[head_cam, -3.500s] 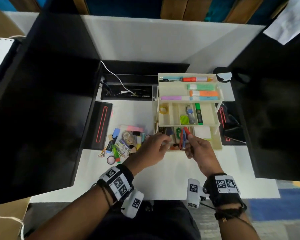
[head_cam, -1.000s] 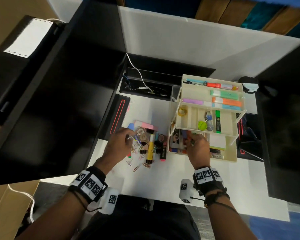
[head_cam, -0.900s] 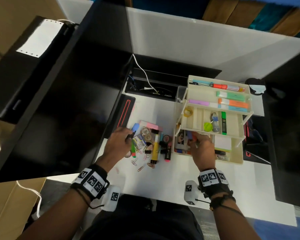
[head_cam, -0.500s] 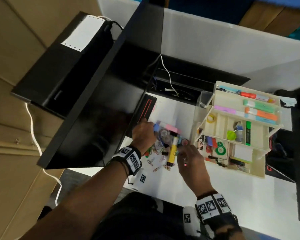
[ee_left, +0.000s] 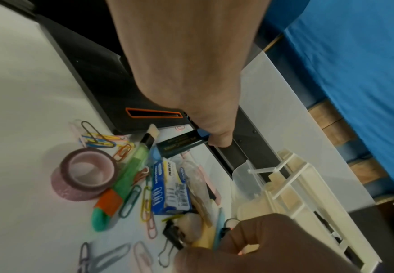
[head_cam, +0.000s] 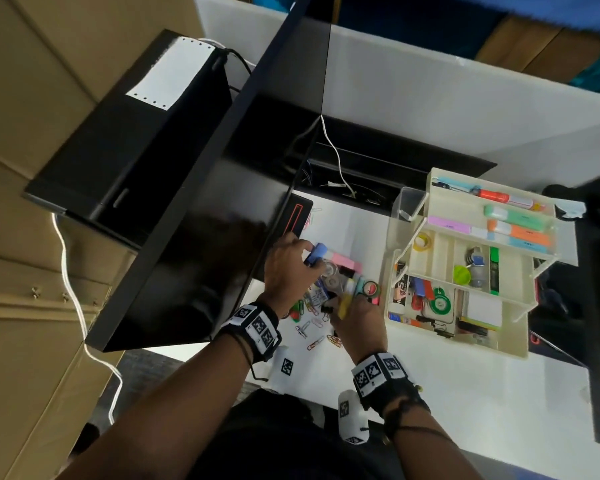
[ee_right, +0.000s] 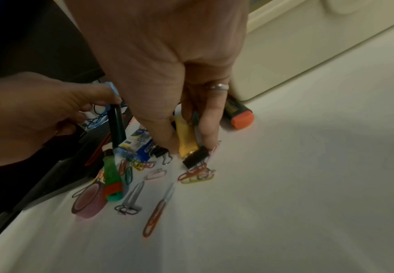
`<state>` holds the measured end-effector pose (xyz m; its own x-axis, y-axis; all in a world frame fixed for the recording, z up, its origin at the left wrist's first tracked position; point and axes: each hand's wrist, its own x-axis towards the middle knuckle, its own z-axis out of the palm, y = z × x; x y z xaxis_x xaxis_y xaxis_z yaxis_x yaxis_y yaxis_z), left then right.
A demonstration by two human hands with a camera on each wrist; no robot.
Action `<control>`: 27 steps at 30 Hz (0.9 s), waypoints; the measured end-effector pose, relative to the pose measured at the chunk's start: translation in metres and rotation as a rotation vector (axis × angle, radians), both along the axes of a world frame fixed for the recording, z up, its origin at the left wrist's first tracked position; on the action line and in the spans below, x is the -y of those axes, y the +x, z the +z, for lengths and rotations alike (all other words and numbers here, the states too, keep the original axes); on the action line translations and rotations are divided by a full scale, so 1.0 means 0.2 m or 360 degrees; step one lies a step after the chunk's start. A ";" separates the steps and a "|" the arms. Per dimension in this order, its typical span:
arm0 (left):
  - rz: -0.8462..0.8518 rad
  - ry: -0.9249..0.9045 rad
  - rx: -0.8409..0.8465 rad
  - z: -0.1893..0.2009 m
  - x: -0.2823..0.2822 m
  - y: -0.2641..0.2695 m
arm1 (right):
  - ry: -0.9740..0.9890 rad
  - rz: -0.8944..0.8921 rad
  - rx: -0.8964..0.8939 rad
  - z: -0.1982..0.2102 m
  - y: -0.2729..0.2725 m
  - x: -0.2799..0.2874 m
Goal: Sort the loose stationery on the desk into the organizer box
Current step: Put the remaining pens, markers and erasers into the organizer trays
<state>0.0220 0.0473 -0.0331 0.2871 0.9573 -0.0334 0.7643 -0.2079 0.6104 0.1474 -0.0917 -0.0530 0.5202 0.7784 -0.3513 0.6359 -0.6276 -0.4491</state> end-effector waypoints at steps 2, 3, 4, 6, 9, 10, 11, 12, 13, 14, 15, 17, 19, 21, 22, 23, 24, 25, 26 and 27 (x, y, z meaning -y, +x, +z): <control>0.0018 0.0005 0.0168 0.02 0.01 0.00 | -0.0079 -0.0051 -0.0043 0.03 -0.01 -0.01; 0.0031 0.0010 0.0246 0.02 0.02 0.00 | -0.0125 -0.0063 -0.0063 0.04 -0.01 0.00; 0.0047 0.0022 0.0324 0.03 0.02 0.00 | -0.0150 -0.0073 -0.0084 0.06 -0.01 0.00; 0.0071 0.0045 0.0456 0.05 0.03 0.01 | -0.0157 -0.0100 -0.0111 0.07 -0.01 0.00; 0.0085 0.0053 0.0550 0.07 0.05 0.01 | -0.0140 -0.0122 -0.0102 0.07 -0.01 0.00; 0.0083 0.0048 0.0573 0.08 0.05 0.01 | -0.0142 -0.0113 -0.0095 0.07 -0.01 0.00; 0.0081 0.0044 0.0596 0.09 0.06 0.02 | -0.0149 -0.0096 -0.0077 0.06 -0.01 0.01; 0.0082 0.0035 0.0617 0.10 0.07 0.02 | -0.0157 -0.0080 -0.0065 0.07 -0.01 0.01; 0.0084 0.0019 0.0636 0.11 0.08 0.02 | -0.0156 -0.0063 -0.0062 0.07 -0.01 0.01; 0.0088 0.0001 0.0650 0.12 0.08 0.01 | -0.0149 -0.0057 -0.0070 0.08 -0.01 0.01; 0.0088 -0.0021 0.0663 0.12 0.09 0.01 | -0.0145 -0.0062 -0.0092 0.08 -0.01 0.02; 0.0076 -0.0068 0.0703 0.13 0.10 0.01 | -0.0153 -0.0120 -0.0161 0.08 0.00 0.02; 0.0070 -0.0144 0.0815 0.15 0.12 0.01 | -0.0137 -0.0187 -0.0218 0.08 0.01 0.01; 0.0091 -0.0296 0.0961 0.19 0.12 0.01 | -0.0119 -0.0174 -0.0219 0.10 0.03 0.01; 0.0086 -0.0352 0.1011 0.21 0.13 0.02 | -0.0102 -0.0133 -0.0179 0.12 0.04 0.01; 0.0071 -0.0379 0.1037 0.24 0.12 0.03 | -0.0094 -0.0065 -0.0121 0.12 0.07 0.03; 0.0052 -0.0395 0.1052 0.25 0.12 0.04 | -0.0092 0.0031 -0.0055 0.13 0.10 0.05; 0.0036 -0.0413 0.1068 0.28 0.12 0.05 | -0.0087 0.0112 -0.0015 0.14 0.13 0.08; 0.0020 -0.0433 0.1078 0.30 0.12 0.07 | -0.0074 0.0147 0.0014 0.17 0.16 0.10; 0.0005 -0.0451 0.1093 0.33 0.11 0.09 | -0.0020 0.0107 -0.0057 0.22 0.19 0.13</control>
